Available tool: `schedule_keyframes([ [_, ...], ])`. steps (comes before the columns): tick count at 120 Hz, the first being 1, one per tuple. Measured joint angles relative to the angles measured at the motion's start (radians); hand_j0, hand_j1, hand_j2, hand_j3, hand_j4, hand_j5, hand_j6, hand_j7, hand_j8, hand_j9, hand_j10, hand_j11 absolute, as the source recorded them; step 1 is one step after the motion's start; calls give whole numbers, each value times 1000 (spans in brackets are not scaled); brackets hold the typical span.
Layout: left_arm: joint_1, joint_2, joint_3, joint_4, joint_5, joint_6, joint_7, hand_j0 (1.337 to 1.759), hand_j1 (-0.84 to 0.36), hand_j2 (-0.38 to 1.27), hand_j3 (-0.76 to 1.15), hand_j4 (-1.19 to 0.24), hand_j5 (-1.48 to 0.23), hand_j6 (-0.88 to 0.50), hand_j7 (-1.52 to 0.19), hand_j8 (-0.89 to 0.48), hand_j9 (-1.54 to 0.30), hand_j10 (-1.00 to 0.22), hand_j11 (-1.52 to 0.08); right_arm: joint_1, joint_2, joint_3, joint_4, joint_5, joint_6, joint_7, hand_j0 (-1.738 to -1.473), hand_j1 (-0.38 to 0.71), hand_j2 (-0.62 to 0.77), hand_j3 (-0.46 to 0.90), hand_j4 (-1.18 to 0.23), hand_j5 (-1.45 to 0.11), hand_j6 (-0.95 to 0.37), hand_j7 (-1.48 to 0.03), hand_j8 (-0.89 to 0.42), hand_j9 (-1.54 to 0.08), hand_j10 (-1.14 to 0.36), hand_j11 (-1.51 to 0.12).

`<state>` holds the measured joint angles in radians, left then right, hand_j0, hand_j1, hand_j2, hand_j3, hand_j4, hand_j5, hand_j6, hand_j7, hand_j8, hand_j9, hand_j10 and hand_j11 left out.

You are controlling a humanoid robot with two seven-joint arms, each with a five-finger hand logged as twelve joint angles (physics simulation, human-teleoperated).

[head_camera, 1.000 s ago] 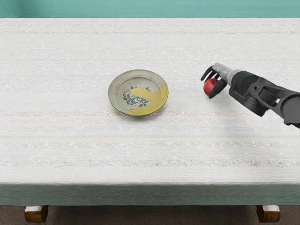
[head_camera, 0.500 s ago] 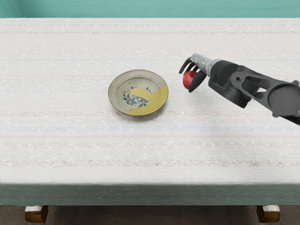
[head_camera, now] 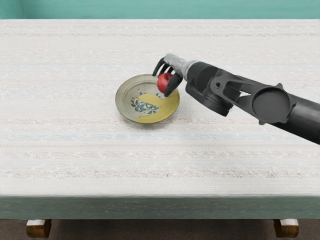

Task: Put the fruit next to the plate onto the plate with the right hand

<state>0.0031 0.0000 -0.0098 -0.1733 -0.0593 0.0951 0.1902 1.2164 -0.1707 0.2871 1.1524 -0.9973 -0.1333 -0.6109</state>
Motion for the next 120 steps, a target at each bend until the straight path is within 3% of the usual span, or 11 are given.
schedule_keyframes([
  [59,0,0,0,0,0,0,0,1658,342,1,0,-7,-8,-7,-8,-7,-8,-6,-8,-83,122,-25,-8,-14,-269,1,-1657,210,150,0,-543,-746,-524,-726,-410,-756,-569,-746],
  [66,0,0,0,0,0,0,0,1658,342,1,0,-6,-8,-7,-8,-7,-8,-6,-8,-88,124,-26,-8,-12,-280,0,-1657,166,98,0,-487,-664,-473,-649,-389,-672,-515,-664],
  [80,0,0,0,0,0,0,0,1658,342,1,0,-6,-8,-7,-8,-6,-8,-6,-8,-97,150,-30,-7,-9,-367,0,-1658,-46,54,0,-285,-388,-278,-380,-230,-393,-301,-388],
  [93,0,0,0,0,0,0,0,1658,342,1,0,-6,-8,-7,-8,-7,-8,-6,-8,-90,141,-30,-5,-7,-369,0,-1658,-171,32,0,-168,-228,-164,-223,-136,-231,-177,-228],
  [107,-20,0,-1,-1,1,0,0,1658,342,1,0,-7,-8,-7,-8,-7,-8,-6,-8,-50,81,-20,-1,36,-269,0,-1658,-249,19,0,-95,-129,-93,-126,-77,-130,-101,-129],
  [120,-20,0,0,-1,2,0,0,1658,342,1,0,-6,-8,-6,-8,-6,-8,-6,-8,-20,-32,48,19,123,-59,0,-1658,-291,12,0,-57,-76,-56,-74,-46,-77,-60,-76],
])
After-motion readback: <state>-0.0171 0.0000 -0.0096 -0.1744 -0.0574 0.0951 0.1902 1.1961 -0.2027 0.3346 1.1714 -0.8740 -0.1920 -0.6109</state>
